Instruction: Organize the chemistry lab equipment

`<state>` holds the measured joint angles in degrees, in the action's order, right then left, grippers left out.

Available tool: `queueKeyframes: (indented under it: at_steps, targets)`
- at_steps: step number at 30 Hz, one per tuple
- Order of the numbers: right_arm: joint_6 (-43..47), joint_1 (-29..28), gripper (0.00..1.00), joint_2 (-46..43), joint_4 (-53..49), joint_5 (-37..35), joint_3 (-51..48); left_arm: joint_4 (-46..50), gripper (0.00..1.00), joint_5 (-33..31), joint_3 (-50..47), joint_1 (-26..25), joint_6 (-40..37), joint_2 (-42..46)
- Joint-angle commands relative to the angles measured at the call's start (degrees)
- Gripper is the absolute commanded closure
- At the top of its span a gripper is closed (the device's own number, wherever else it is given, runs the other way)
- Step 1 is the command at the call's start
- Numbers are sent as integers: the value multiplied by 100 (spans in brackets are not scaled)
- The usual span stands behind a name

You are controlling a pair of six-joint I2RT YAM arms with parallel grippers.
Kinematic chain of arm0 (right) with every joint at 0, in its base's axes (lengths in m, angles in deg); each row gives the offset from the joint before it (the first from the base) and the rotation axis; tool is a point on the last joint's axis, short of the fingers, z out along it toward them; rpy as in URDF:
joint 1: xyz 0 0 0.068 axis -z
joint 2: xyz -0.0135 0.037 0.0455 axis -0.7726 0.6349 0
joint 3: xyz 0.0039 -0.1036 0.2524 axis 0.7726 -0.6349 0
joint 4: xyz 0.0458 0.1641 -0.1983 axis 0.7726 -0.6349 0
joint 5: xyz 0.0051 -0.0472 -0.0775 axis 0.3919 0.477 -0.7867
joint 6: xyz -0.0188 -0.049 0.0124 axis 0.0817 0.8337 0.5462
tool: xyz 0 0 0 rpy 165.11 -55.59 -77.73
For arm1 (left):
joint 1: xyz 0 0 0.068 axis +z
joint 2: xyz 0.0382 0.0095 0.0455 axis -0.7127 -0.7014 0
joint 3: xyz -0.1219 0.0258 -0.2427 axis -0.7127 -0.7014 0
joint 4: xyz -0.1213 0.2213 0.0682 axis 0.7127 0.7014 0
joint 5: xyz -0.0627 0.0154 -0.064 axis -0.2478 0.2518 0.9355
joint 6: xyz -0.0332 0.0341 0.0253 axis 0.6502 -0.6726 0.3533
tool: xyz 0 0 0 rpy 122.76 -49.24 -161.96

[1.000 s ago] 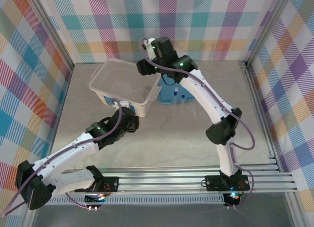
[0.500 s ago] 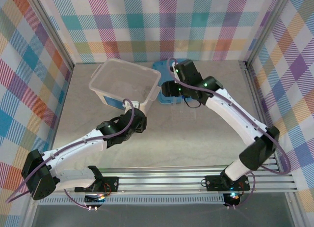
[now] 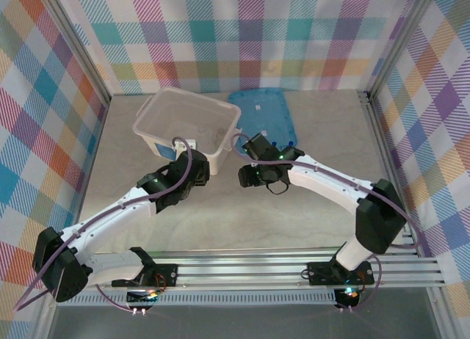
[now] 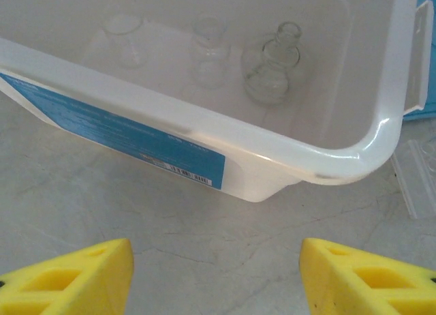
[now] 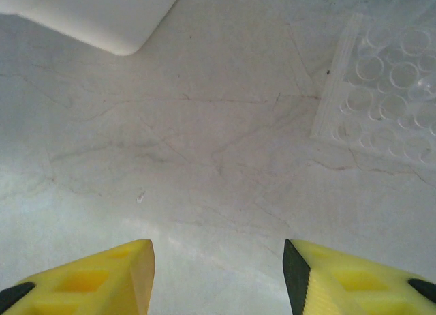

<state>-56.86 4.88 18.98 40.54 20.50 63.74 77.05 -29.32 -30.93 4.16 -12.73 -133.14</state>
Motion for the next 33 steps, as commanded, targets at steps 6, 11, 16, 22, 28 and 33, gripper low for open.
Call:
queueKeyframes:
  at_steps: [6, 11, 16, 22, 28, 33]
  targets:
    - [-148, 14, 46, 968, 995, -4, 142, -222, 34, 237, 309, 732, -122, 259]
    - [-17, 19, 46, 1342, 1416, -5, 165, -460, 34, 332, 427, 1129, -162, 177]
    - [-59, 32, 45, 1564, 1438, -99, 318, -740, 34, 432, 597, 1522, -212, -26]
    - [-106, 212, 46, 1881, 1257, -267, 500, -830, 34, 545, 1057, 1951, -226, -691]
    - [-78, 347, 46, 1994, 1012, -558, 616, -954, 34, 605, 1370, 2359, -223, -1298]
    - [-92, 516, 46, 2010, 894, -655, 606, -790, 35, 828, 1687, 2698, -154, -1891]
